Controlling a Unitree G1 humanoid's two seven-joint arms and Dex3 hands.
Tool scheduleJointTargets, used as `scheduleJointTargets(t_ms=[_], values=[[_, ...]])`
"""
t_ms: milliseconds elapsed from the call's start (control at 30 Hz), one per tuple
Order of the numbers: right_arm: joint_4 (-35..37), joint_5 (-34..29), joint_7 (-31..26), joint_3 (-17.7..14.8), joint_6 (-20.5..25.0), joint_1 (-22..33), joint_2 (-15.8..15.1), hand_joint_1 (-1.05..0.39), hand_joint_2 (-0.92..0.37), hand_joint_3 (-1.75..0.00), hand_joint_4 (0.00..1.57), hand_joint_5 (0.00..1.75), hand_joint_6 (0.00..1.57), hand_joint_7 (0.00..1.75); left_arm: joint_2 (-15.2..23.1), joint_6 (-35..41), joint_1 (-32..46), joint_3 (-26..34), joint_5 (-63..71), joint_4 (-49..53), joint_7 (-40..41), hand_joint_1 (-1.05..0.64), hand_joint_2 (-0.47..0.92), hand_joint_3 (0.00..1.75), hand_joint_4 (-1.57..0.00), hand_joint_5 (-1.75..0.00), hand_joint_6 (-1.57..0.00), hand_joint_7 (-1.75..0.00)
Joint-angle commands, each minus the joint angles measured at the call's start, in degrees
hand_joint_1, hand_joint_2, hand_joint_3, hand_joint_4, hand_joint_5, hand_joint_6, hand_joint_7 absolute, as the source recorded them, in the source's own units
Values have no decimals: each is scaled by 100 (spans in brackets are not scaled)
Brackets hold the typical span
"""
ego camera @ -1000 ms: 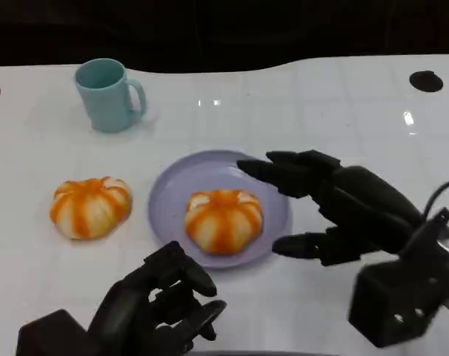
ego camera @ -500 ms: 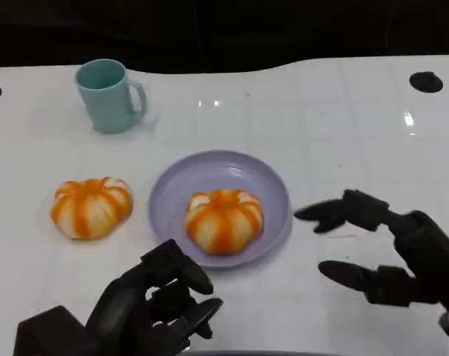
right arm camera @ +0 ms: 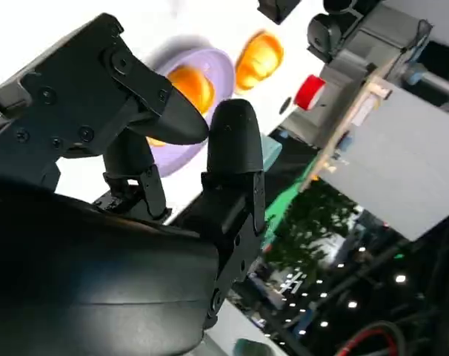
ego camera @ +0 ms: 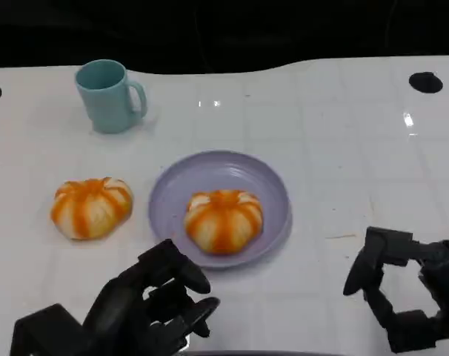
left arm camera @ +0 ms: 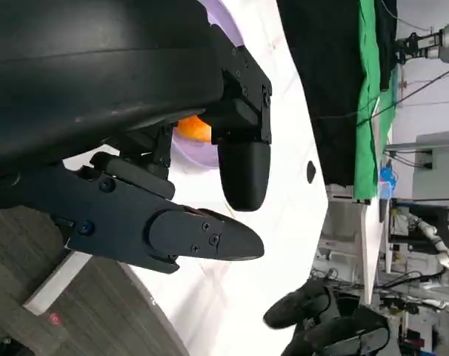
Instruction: Grasp the bread from the table and place it into the plate.
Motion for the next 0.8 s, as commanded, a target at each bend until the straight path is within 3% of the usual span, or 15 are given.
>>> scheduleJointTargets(t_ms=[33, 800], values=[[175, 8, -7, -136, -14, 37, -8, -13, -37, -139, 80, 175, 72, 152, 103, -107, 28, 66, 48, 10, 1, -50, 92, 24, -58, -175, -42, -167], [679, -529, -325, -96, -232, -183, 237, -12, -30, -147, 89, 175, 77, 153, 180, -315, 16, 271, -73, 163, -156, -50, 92, 24, -58, -175, -41, -170]])
